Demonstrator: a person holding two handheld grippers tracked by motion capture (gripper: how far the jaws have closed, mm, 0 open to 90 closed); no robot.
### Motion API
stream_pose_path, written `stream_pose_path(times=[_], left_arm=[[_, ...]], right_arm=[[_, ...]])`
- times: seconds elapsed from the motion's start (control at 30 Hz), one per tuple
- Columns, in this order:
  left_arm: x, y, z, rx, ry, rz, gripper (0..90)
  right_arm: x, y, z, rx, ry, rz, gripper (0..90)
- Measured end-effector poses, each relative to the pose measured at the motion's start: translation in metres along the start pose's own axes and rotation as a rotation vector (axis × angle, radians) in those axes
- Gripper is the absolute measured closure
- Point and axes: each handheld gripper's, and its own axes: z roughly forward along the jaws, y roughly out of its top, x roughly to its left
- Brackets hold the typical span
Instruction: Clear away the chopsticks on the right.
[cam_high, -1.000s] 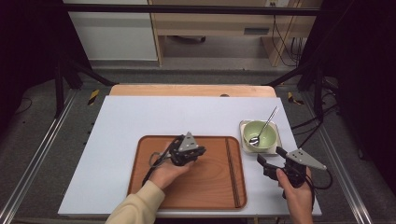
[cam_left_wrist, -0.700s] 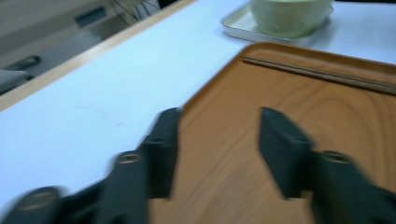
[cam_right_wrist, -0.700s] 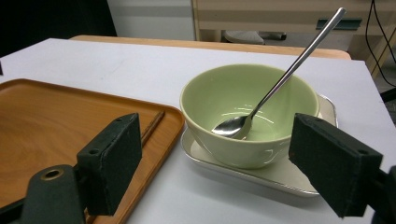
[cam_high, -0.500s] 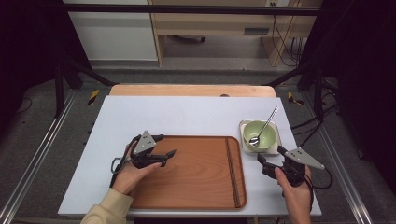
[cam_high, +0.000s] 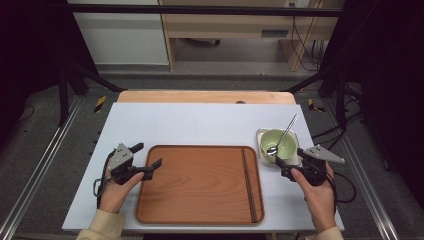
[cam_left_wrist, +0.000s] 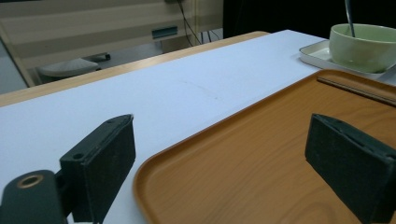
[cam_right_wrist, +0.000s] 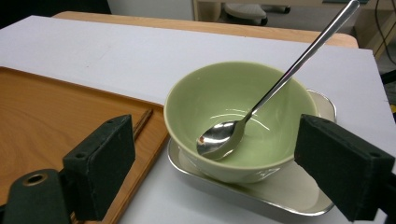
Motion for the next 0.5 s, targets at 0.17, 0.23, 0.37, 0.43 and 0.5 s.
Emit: stream_pose_path(times=[0.17, 0.23, 0.37, 0.43, 0.5], left_arm=[[0.006, -0.009, -0.012, -0.022, 0.037, -0.004, 6.2], [0.008, -0.012, -0.015, -0.032, 0.050, -0.004, 6.2], [0.012, -0.015, -0.019, -0.041, 0.075, -0.017, 6.2], [0.012, -0.016, -0.020, -0.042, 0.075, -0.022, 6.2], [0.012, -0.017, -0.021, -0.043, 0.081, -0.016, 6.2]], right_arm=[[-0.011, 0.013, 0.004, 0.032, 0.006, -0.005, 17.1], [-0.018, 0.017, 0.007, 0.045, 0.003, 0.003, 18.3], [-0.029, 0.026, 0.010, 0.068, -0.007, 0.001, 20.8], [-0.033, 0.030, 0.013, 0.081, -0.006, 0.010, 22.2], [-0.039, 0.033, 0.016, 0.083, -0.006, 0.013, 23.6]])
